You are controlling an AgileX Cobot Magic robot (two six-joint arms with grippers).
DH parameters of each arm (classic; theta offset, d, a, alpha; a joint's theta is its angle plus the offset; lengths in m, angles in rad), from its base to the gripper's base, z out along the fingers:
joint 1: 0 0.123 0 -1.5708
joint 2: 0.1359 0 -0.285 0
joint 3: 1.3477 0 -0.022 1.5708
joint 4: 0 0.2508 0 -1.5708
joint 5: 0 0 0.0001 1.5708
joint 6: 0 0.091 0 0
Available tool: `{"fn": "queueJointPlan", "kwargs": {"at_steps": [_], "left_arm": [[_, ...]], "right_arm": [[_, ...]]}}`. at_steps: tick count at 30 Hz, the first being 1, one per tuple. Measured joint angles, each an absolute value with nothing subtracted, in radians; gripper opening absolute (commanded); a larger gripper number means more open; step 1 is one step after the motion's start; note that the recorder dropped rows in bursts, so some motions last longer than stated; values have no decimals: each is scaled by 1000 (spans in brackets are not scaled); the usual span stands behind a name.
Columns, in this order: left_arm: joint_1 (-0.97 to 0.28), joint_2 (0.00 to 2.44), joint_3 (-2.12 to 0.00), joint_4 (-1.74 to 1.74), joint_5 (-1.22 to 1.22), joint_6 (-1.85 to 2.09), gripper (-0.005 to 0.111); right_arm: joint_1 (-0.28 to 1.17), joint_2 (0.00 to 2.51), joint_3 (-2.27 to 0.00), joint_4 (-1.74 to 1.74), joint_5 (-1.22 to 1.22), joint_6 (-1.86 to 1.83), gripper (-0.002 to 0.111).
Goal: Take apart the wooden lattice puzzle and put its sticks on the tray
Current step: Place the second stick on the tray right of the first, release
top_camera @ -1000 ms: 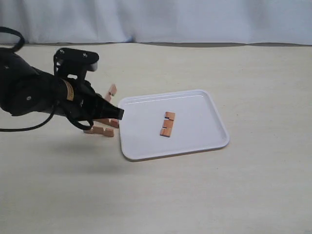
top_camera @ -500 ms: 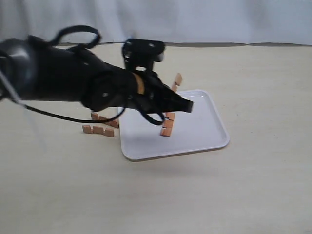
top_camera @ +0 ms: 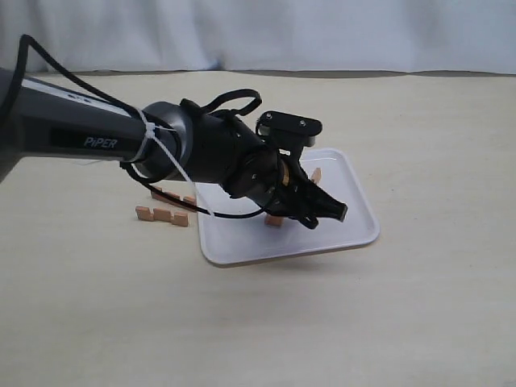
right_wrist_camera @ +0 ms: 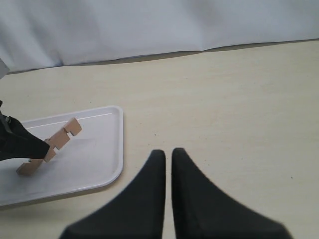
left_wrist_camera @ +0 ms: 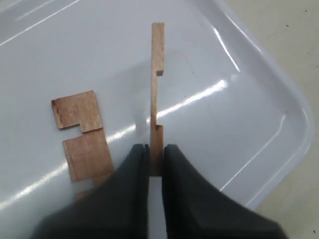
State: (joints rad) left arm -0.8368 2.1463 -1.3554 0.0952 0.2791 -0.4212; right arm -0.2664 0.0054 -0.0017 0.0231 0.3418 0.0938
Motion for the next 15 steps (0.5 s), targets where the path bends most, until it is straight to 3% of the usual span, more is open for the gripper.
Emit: {"fn": "queueJointPlan", "kwargs": {"at_steps": [5, 15], "left_arm": [[-837, 2146, -1359, 95, 301, -421, 59], [-834, 1960, -1403, 324, 718, -373, 60]], "right_arm": [[-266, 5, -2, 23, 342, 94, 4], [-266, 5, -2, 23, 342, 94, 4]]}}
